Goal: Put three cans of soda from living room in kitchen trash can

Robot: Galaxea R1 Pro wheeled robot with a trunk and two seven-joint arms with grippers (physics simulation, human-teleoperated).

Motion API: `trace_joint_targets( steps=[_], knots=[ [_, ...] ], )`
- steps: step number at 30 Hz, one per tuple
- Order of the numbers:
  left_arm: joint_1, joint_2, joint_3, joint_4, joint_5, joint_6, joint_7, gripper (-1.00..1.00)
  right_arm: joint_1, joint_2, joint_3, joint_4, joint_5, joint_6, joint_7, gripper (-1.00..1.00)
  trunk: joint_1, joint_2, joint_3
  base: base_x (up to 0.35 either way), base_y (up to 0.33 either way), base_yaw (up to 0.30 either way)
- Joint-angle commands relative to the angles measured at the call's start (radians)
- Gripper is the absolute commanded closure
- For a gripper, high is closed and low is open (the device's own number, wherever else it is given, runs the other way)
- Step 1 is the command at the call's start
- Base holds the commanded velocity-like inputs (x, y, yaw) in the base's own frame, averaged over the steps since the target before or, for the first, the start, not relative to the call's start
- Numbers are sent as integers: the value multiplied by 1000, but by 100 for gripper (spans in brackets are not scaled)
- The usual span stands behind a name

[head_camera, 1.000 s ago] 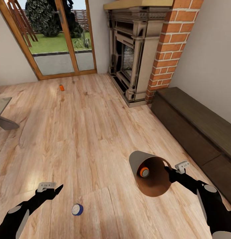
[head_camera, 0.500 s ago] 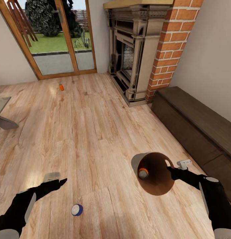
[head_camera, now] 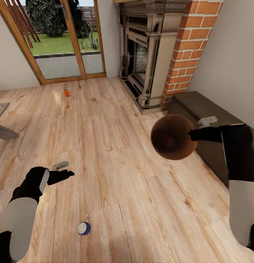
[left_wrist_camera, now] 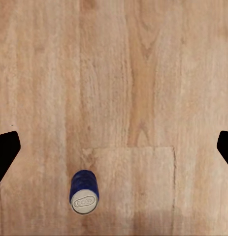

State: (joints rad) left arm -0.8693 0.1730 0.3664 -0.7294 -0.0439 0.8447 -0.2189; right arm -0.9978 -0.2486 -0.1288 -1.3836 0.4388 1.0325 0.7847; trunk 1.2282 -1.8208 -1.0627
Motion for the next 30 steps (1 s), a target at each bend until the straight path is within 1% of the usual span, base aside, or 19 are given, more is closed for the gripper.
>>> trace_joint_targets(
  steps=[1, 2, 3, 6, 7, 9, 11, 13, 14, 15, 17, 21, 25, 30],
  knots=[
    [-1, 0, 0, 1, 1, -13, 4, -100, -37, -2, 17, 25, -19, 15, 8, 100, 4, -7, -5, 0, 0, 0],
    [-1, 0, 0, 1, 0, -23, 6, -100, -55, -2, 23, 40, -18, 15, 8, 100, 8, -14, -10, 0, 0, 0],
    [-2, 0, 0, 2, -1, -43, 8, -100, -93, -3, 31, 75, -15, 15, 8, 100, 12, -21, -14, 0, 0, 0],
    [-2, 0, 0, 2, -2, -64, 10, -100, -148, -4, 38, 127, 3, 15, 8, 100, 23, -42, -28, 0, 0, 0],
    [-2, 0, 0, 3, -3, -76, 11, -100, -189, -4, 42, 163, 39, 15, 8, 100, 27, -49, -33, 0, 0, 0],
    [-3, -1, 0, 3, -3, -80, 11, -100, -206, -4, 44, 179, 61, 15, 9, 100, 35, -63, -42, 0, 0, 0],
    [-2, 0, 0, 4, -3, -83, 9, -100, -228, -4, 45, 206, 97, 15, 8, 100, 42, -77, -52, 0, 0, 0],
    [-2, 0, 0, 4, -2, -82, 7, -100, -240, -4, 45, 219, 114, 15, 8, 100, 50, -91, -61, 0, 0, 0],
    [-2, 0, 0, 4, -3, -75, 8, -100, -259, -3, 46, 247, 141, 15, 8, 100, 54, -98, -66, 0, 0, 0],
    [-3, 0, 0, 9, -3, -50, 10, -100, -282, -3, 46, 281, 166, 15, 8, 100, 58, -105, -71, 0, 0, 0],
    [-3, 0, 0, 32, -3, -19, 18, -100, -309, -4, 46, 313, 187, 15, 8, 100, 65, -119, -80, 0, 0, 0],
    [-3, 0, 0, 90, -4, 9, 51, -100, -355, -8, 46, 355, 206, 15, 8, 100, 81, -147, -99, 0, 0, 0],
    [-4, 1, 0, 111, -4, 18, 85, -100, -369, -16, 46, 369, 211, 15, 8, 100, 96, -175, -117, 0, 0, 0],
    [-4, 1, 0, 117, -4, 20, 100, -100, -373, -20, 46, 373, 214, 15, 8, 100, 115, -210, -141, 0, 0, 0]
  ],
)
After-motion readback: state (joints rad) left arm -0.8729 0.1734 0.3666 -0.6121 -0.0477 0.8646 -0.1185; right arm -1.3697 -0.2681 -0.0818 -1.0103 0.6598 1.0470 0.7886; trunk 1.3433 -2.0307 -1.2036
